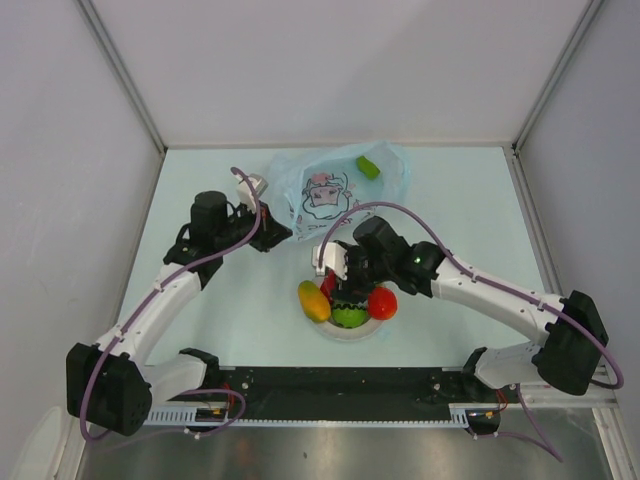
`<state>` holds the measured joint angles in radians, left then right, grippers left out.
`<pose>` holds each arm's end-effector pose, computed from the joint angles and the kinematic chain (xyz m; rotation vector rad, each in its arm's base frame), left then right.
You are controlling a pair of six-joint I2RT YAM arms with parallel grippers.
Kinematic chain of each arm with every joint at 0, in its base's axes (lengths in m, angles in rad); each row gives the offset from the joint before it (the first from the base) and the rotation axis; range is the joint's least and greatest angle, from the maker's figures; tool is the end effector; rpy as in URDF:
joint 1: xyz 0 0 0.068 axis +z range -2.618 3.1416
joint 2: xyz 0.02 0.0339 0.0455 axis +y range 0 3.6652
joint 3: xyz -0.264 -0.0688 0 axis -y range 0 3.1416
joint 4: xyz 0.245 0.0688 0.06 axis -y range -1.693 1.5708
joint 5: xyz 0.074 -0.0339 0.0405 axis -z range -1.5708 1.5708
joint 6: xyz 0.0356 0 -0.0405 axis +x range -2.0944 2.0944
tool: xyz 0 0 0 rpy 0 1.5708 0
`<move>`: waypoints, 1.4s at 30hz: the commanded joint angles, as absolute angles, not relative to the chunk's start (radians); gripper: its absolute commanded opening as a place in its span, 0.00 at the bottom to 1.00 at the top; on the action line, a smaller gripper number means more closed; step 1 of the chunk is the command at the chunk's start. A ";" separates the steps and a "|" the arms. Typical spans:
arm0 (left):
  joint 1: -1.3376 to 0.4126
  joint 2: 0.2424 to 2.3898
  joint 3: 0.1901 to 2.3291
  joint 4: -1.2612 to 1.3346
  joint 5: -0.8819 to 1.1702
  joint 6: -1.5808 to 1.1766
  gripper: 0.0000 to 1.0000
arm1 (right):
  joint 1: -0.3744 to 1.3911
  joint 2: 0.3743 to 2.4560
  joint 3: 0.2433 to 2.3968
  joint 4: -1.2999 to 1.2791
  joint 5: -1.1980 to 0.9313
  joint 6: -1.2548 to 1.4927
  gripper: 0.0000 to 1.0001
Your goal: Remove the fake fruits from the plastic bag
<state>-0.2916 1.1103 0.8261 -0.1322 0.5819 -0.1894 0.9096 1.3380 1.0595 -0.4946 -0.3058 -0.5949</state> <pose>0.2334 -0.0905 0.2969 0.4878 1.9622 -0.8850 0.1686 0.2342 0.2853 -1.7180 1.6123 0.5131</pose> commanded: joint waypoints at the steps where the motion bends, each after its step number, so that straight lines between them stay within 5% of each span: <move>1: -0.284 1.095 0.845 -0.106 0.589 -0.150 0.00 | 0.925 1.350 1.065 -0.512 -0.341 -0.788 0.57; 28: -0.270 1.048 0.827 -0.101 0.597 -0.146 0.00 | 0.983 1.485 1.101 -0.531 -0.333 -1.115 0.70; 42: -0.270 1.048 0.810 -0.074 0.618 -0.173 0.00 | 0.977 1.496 1.101 -0.525 -0.336 -1.060 0.93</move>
<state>-0.2783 1.0698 0.8227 -0.1150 0.5877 -0.1593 0.9787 1.4857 1.0737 -0.5159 -0.3229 -1.0878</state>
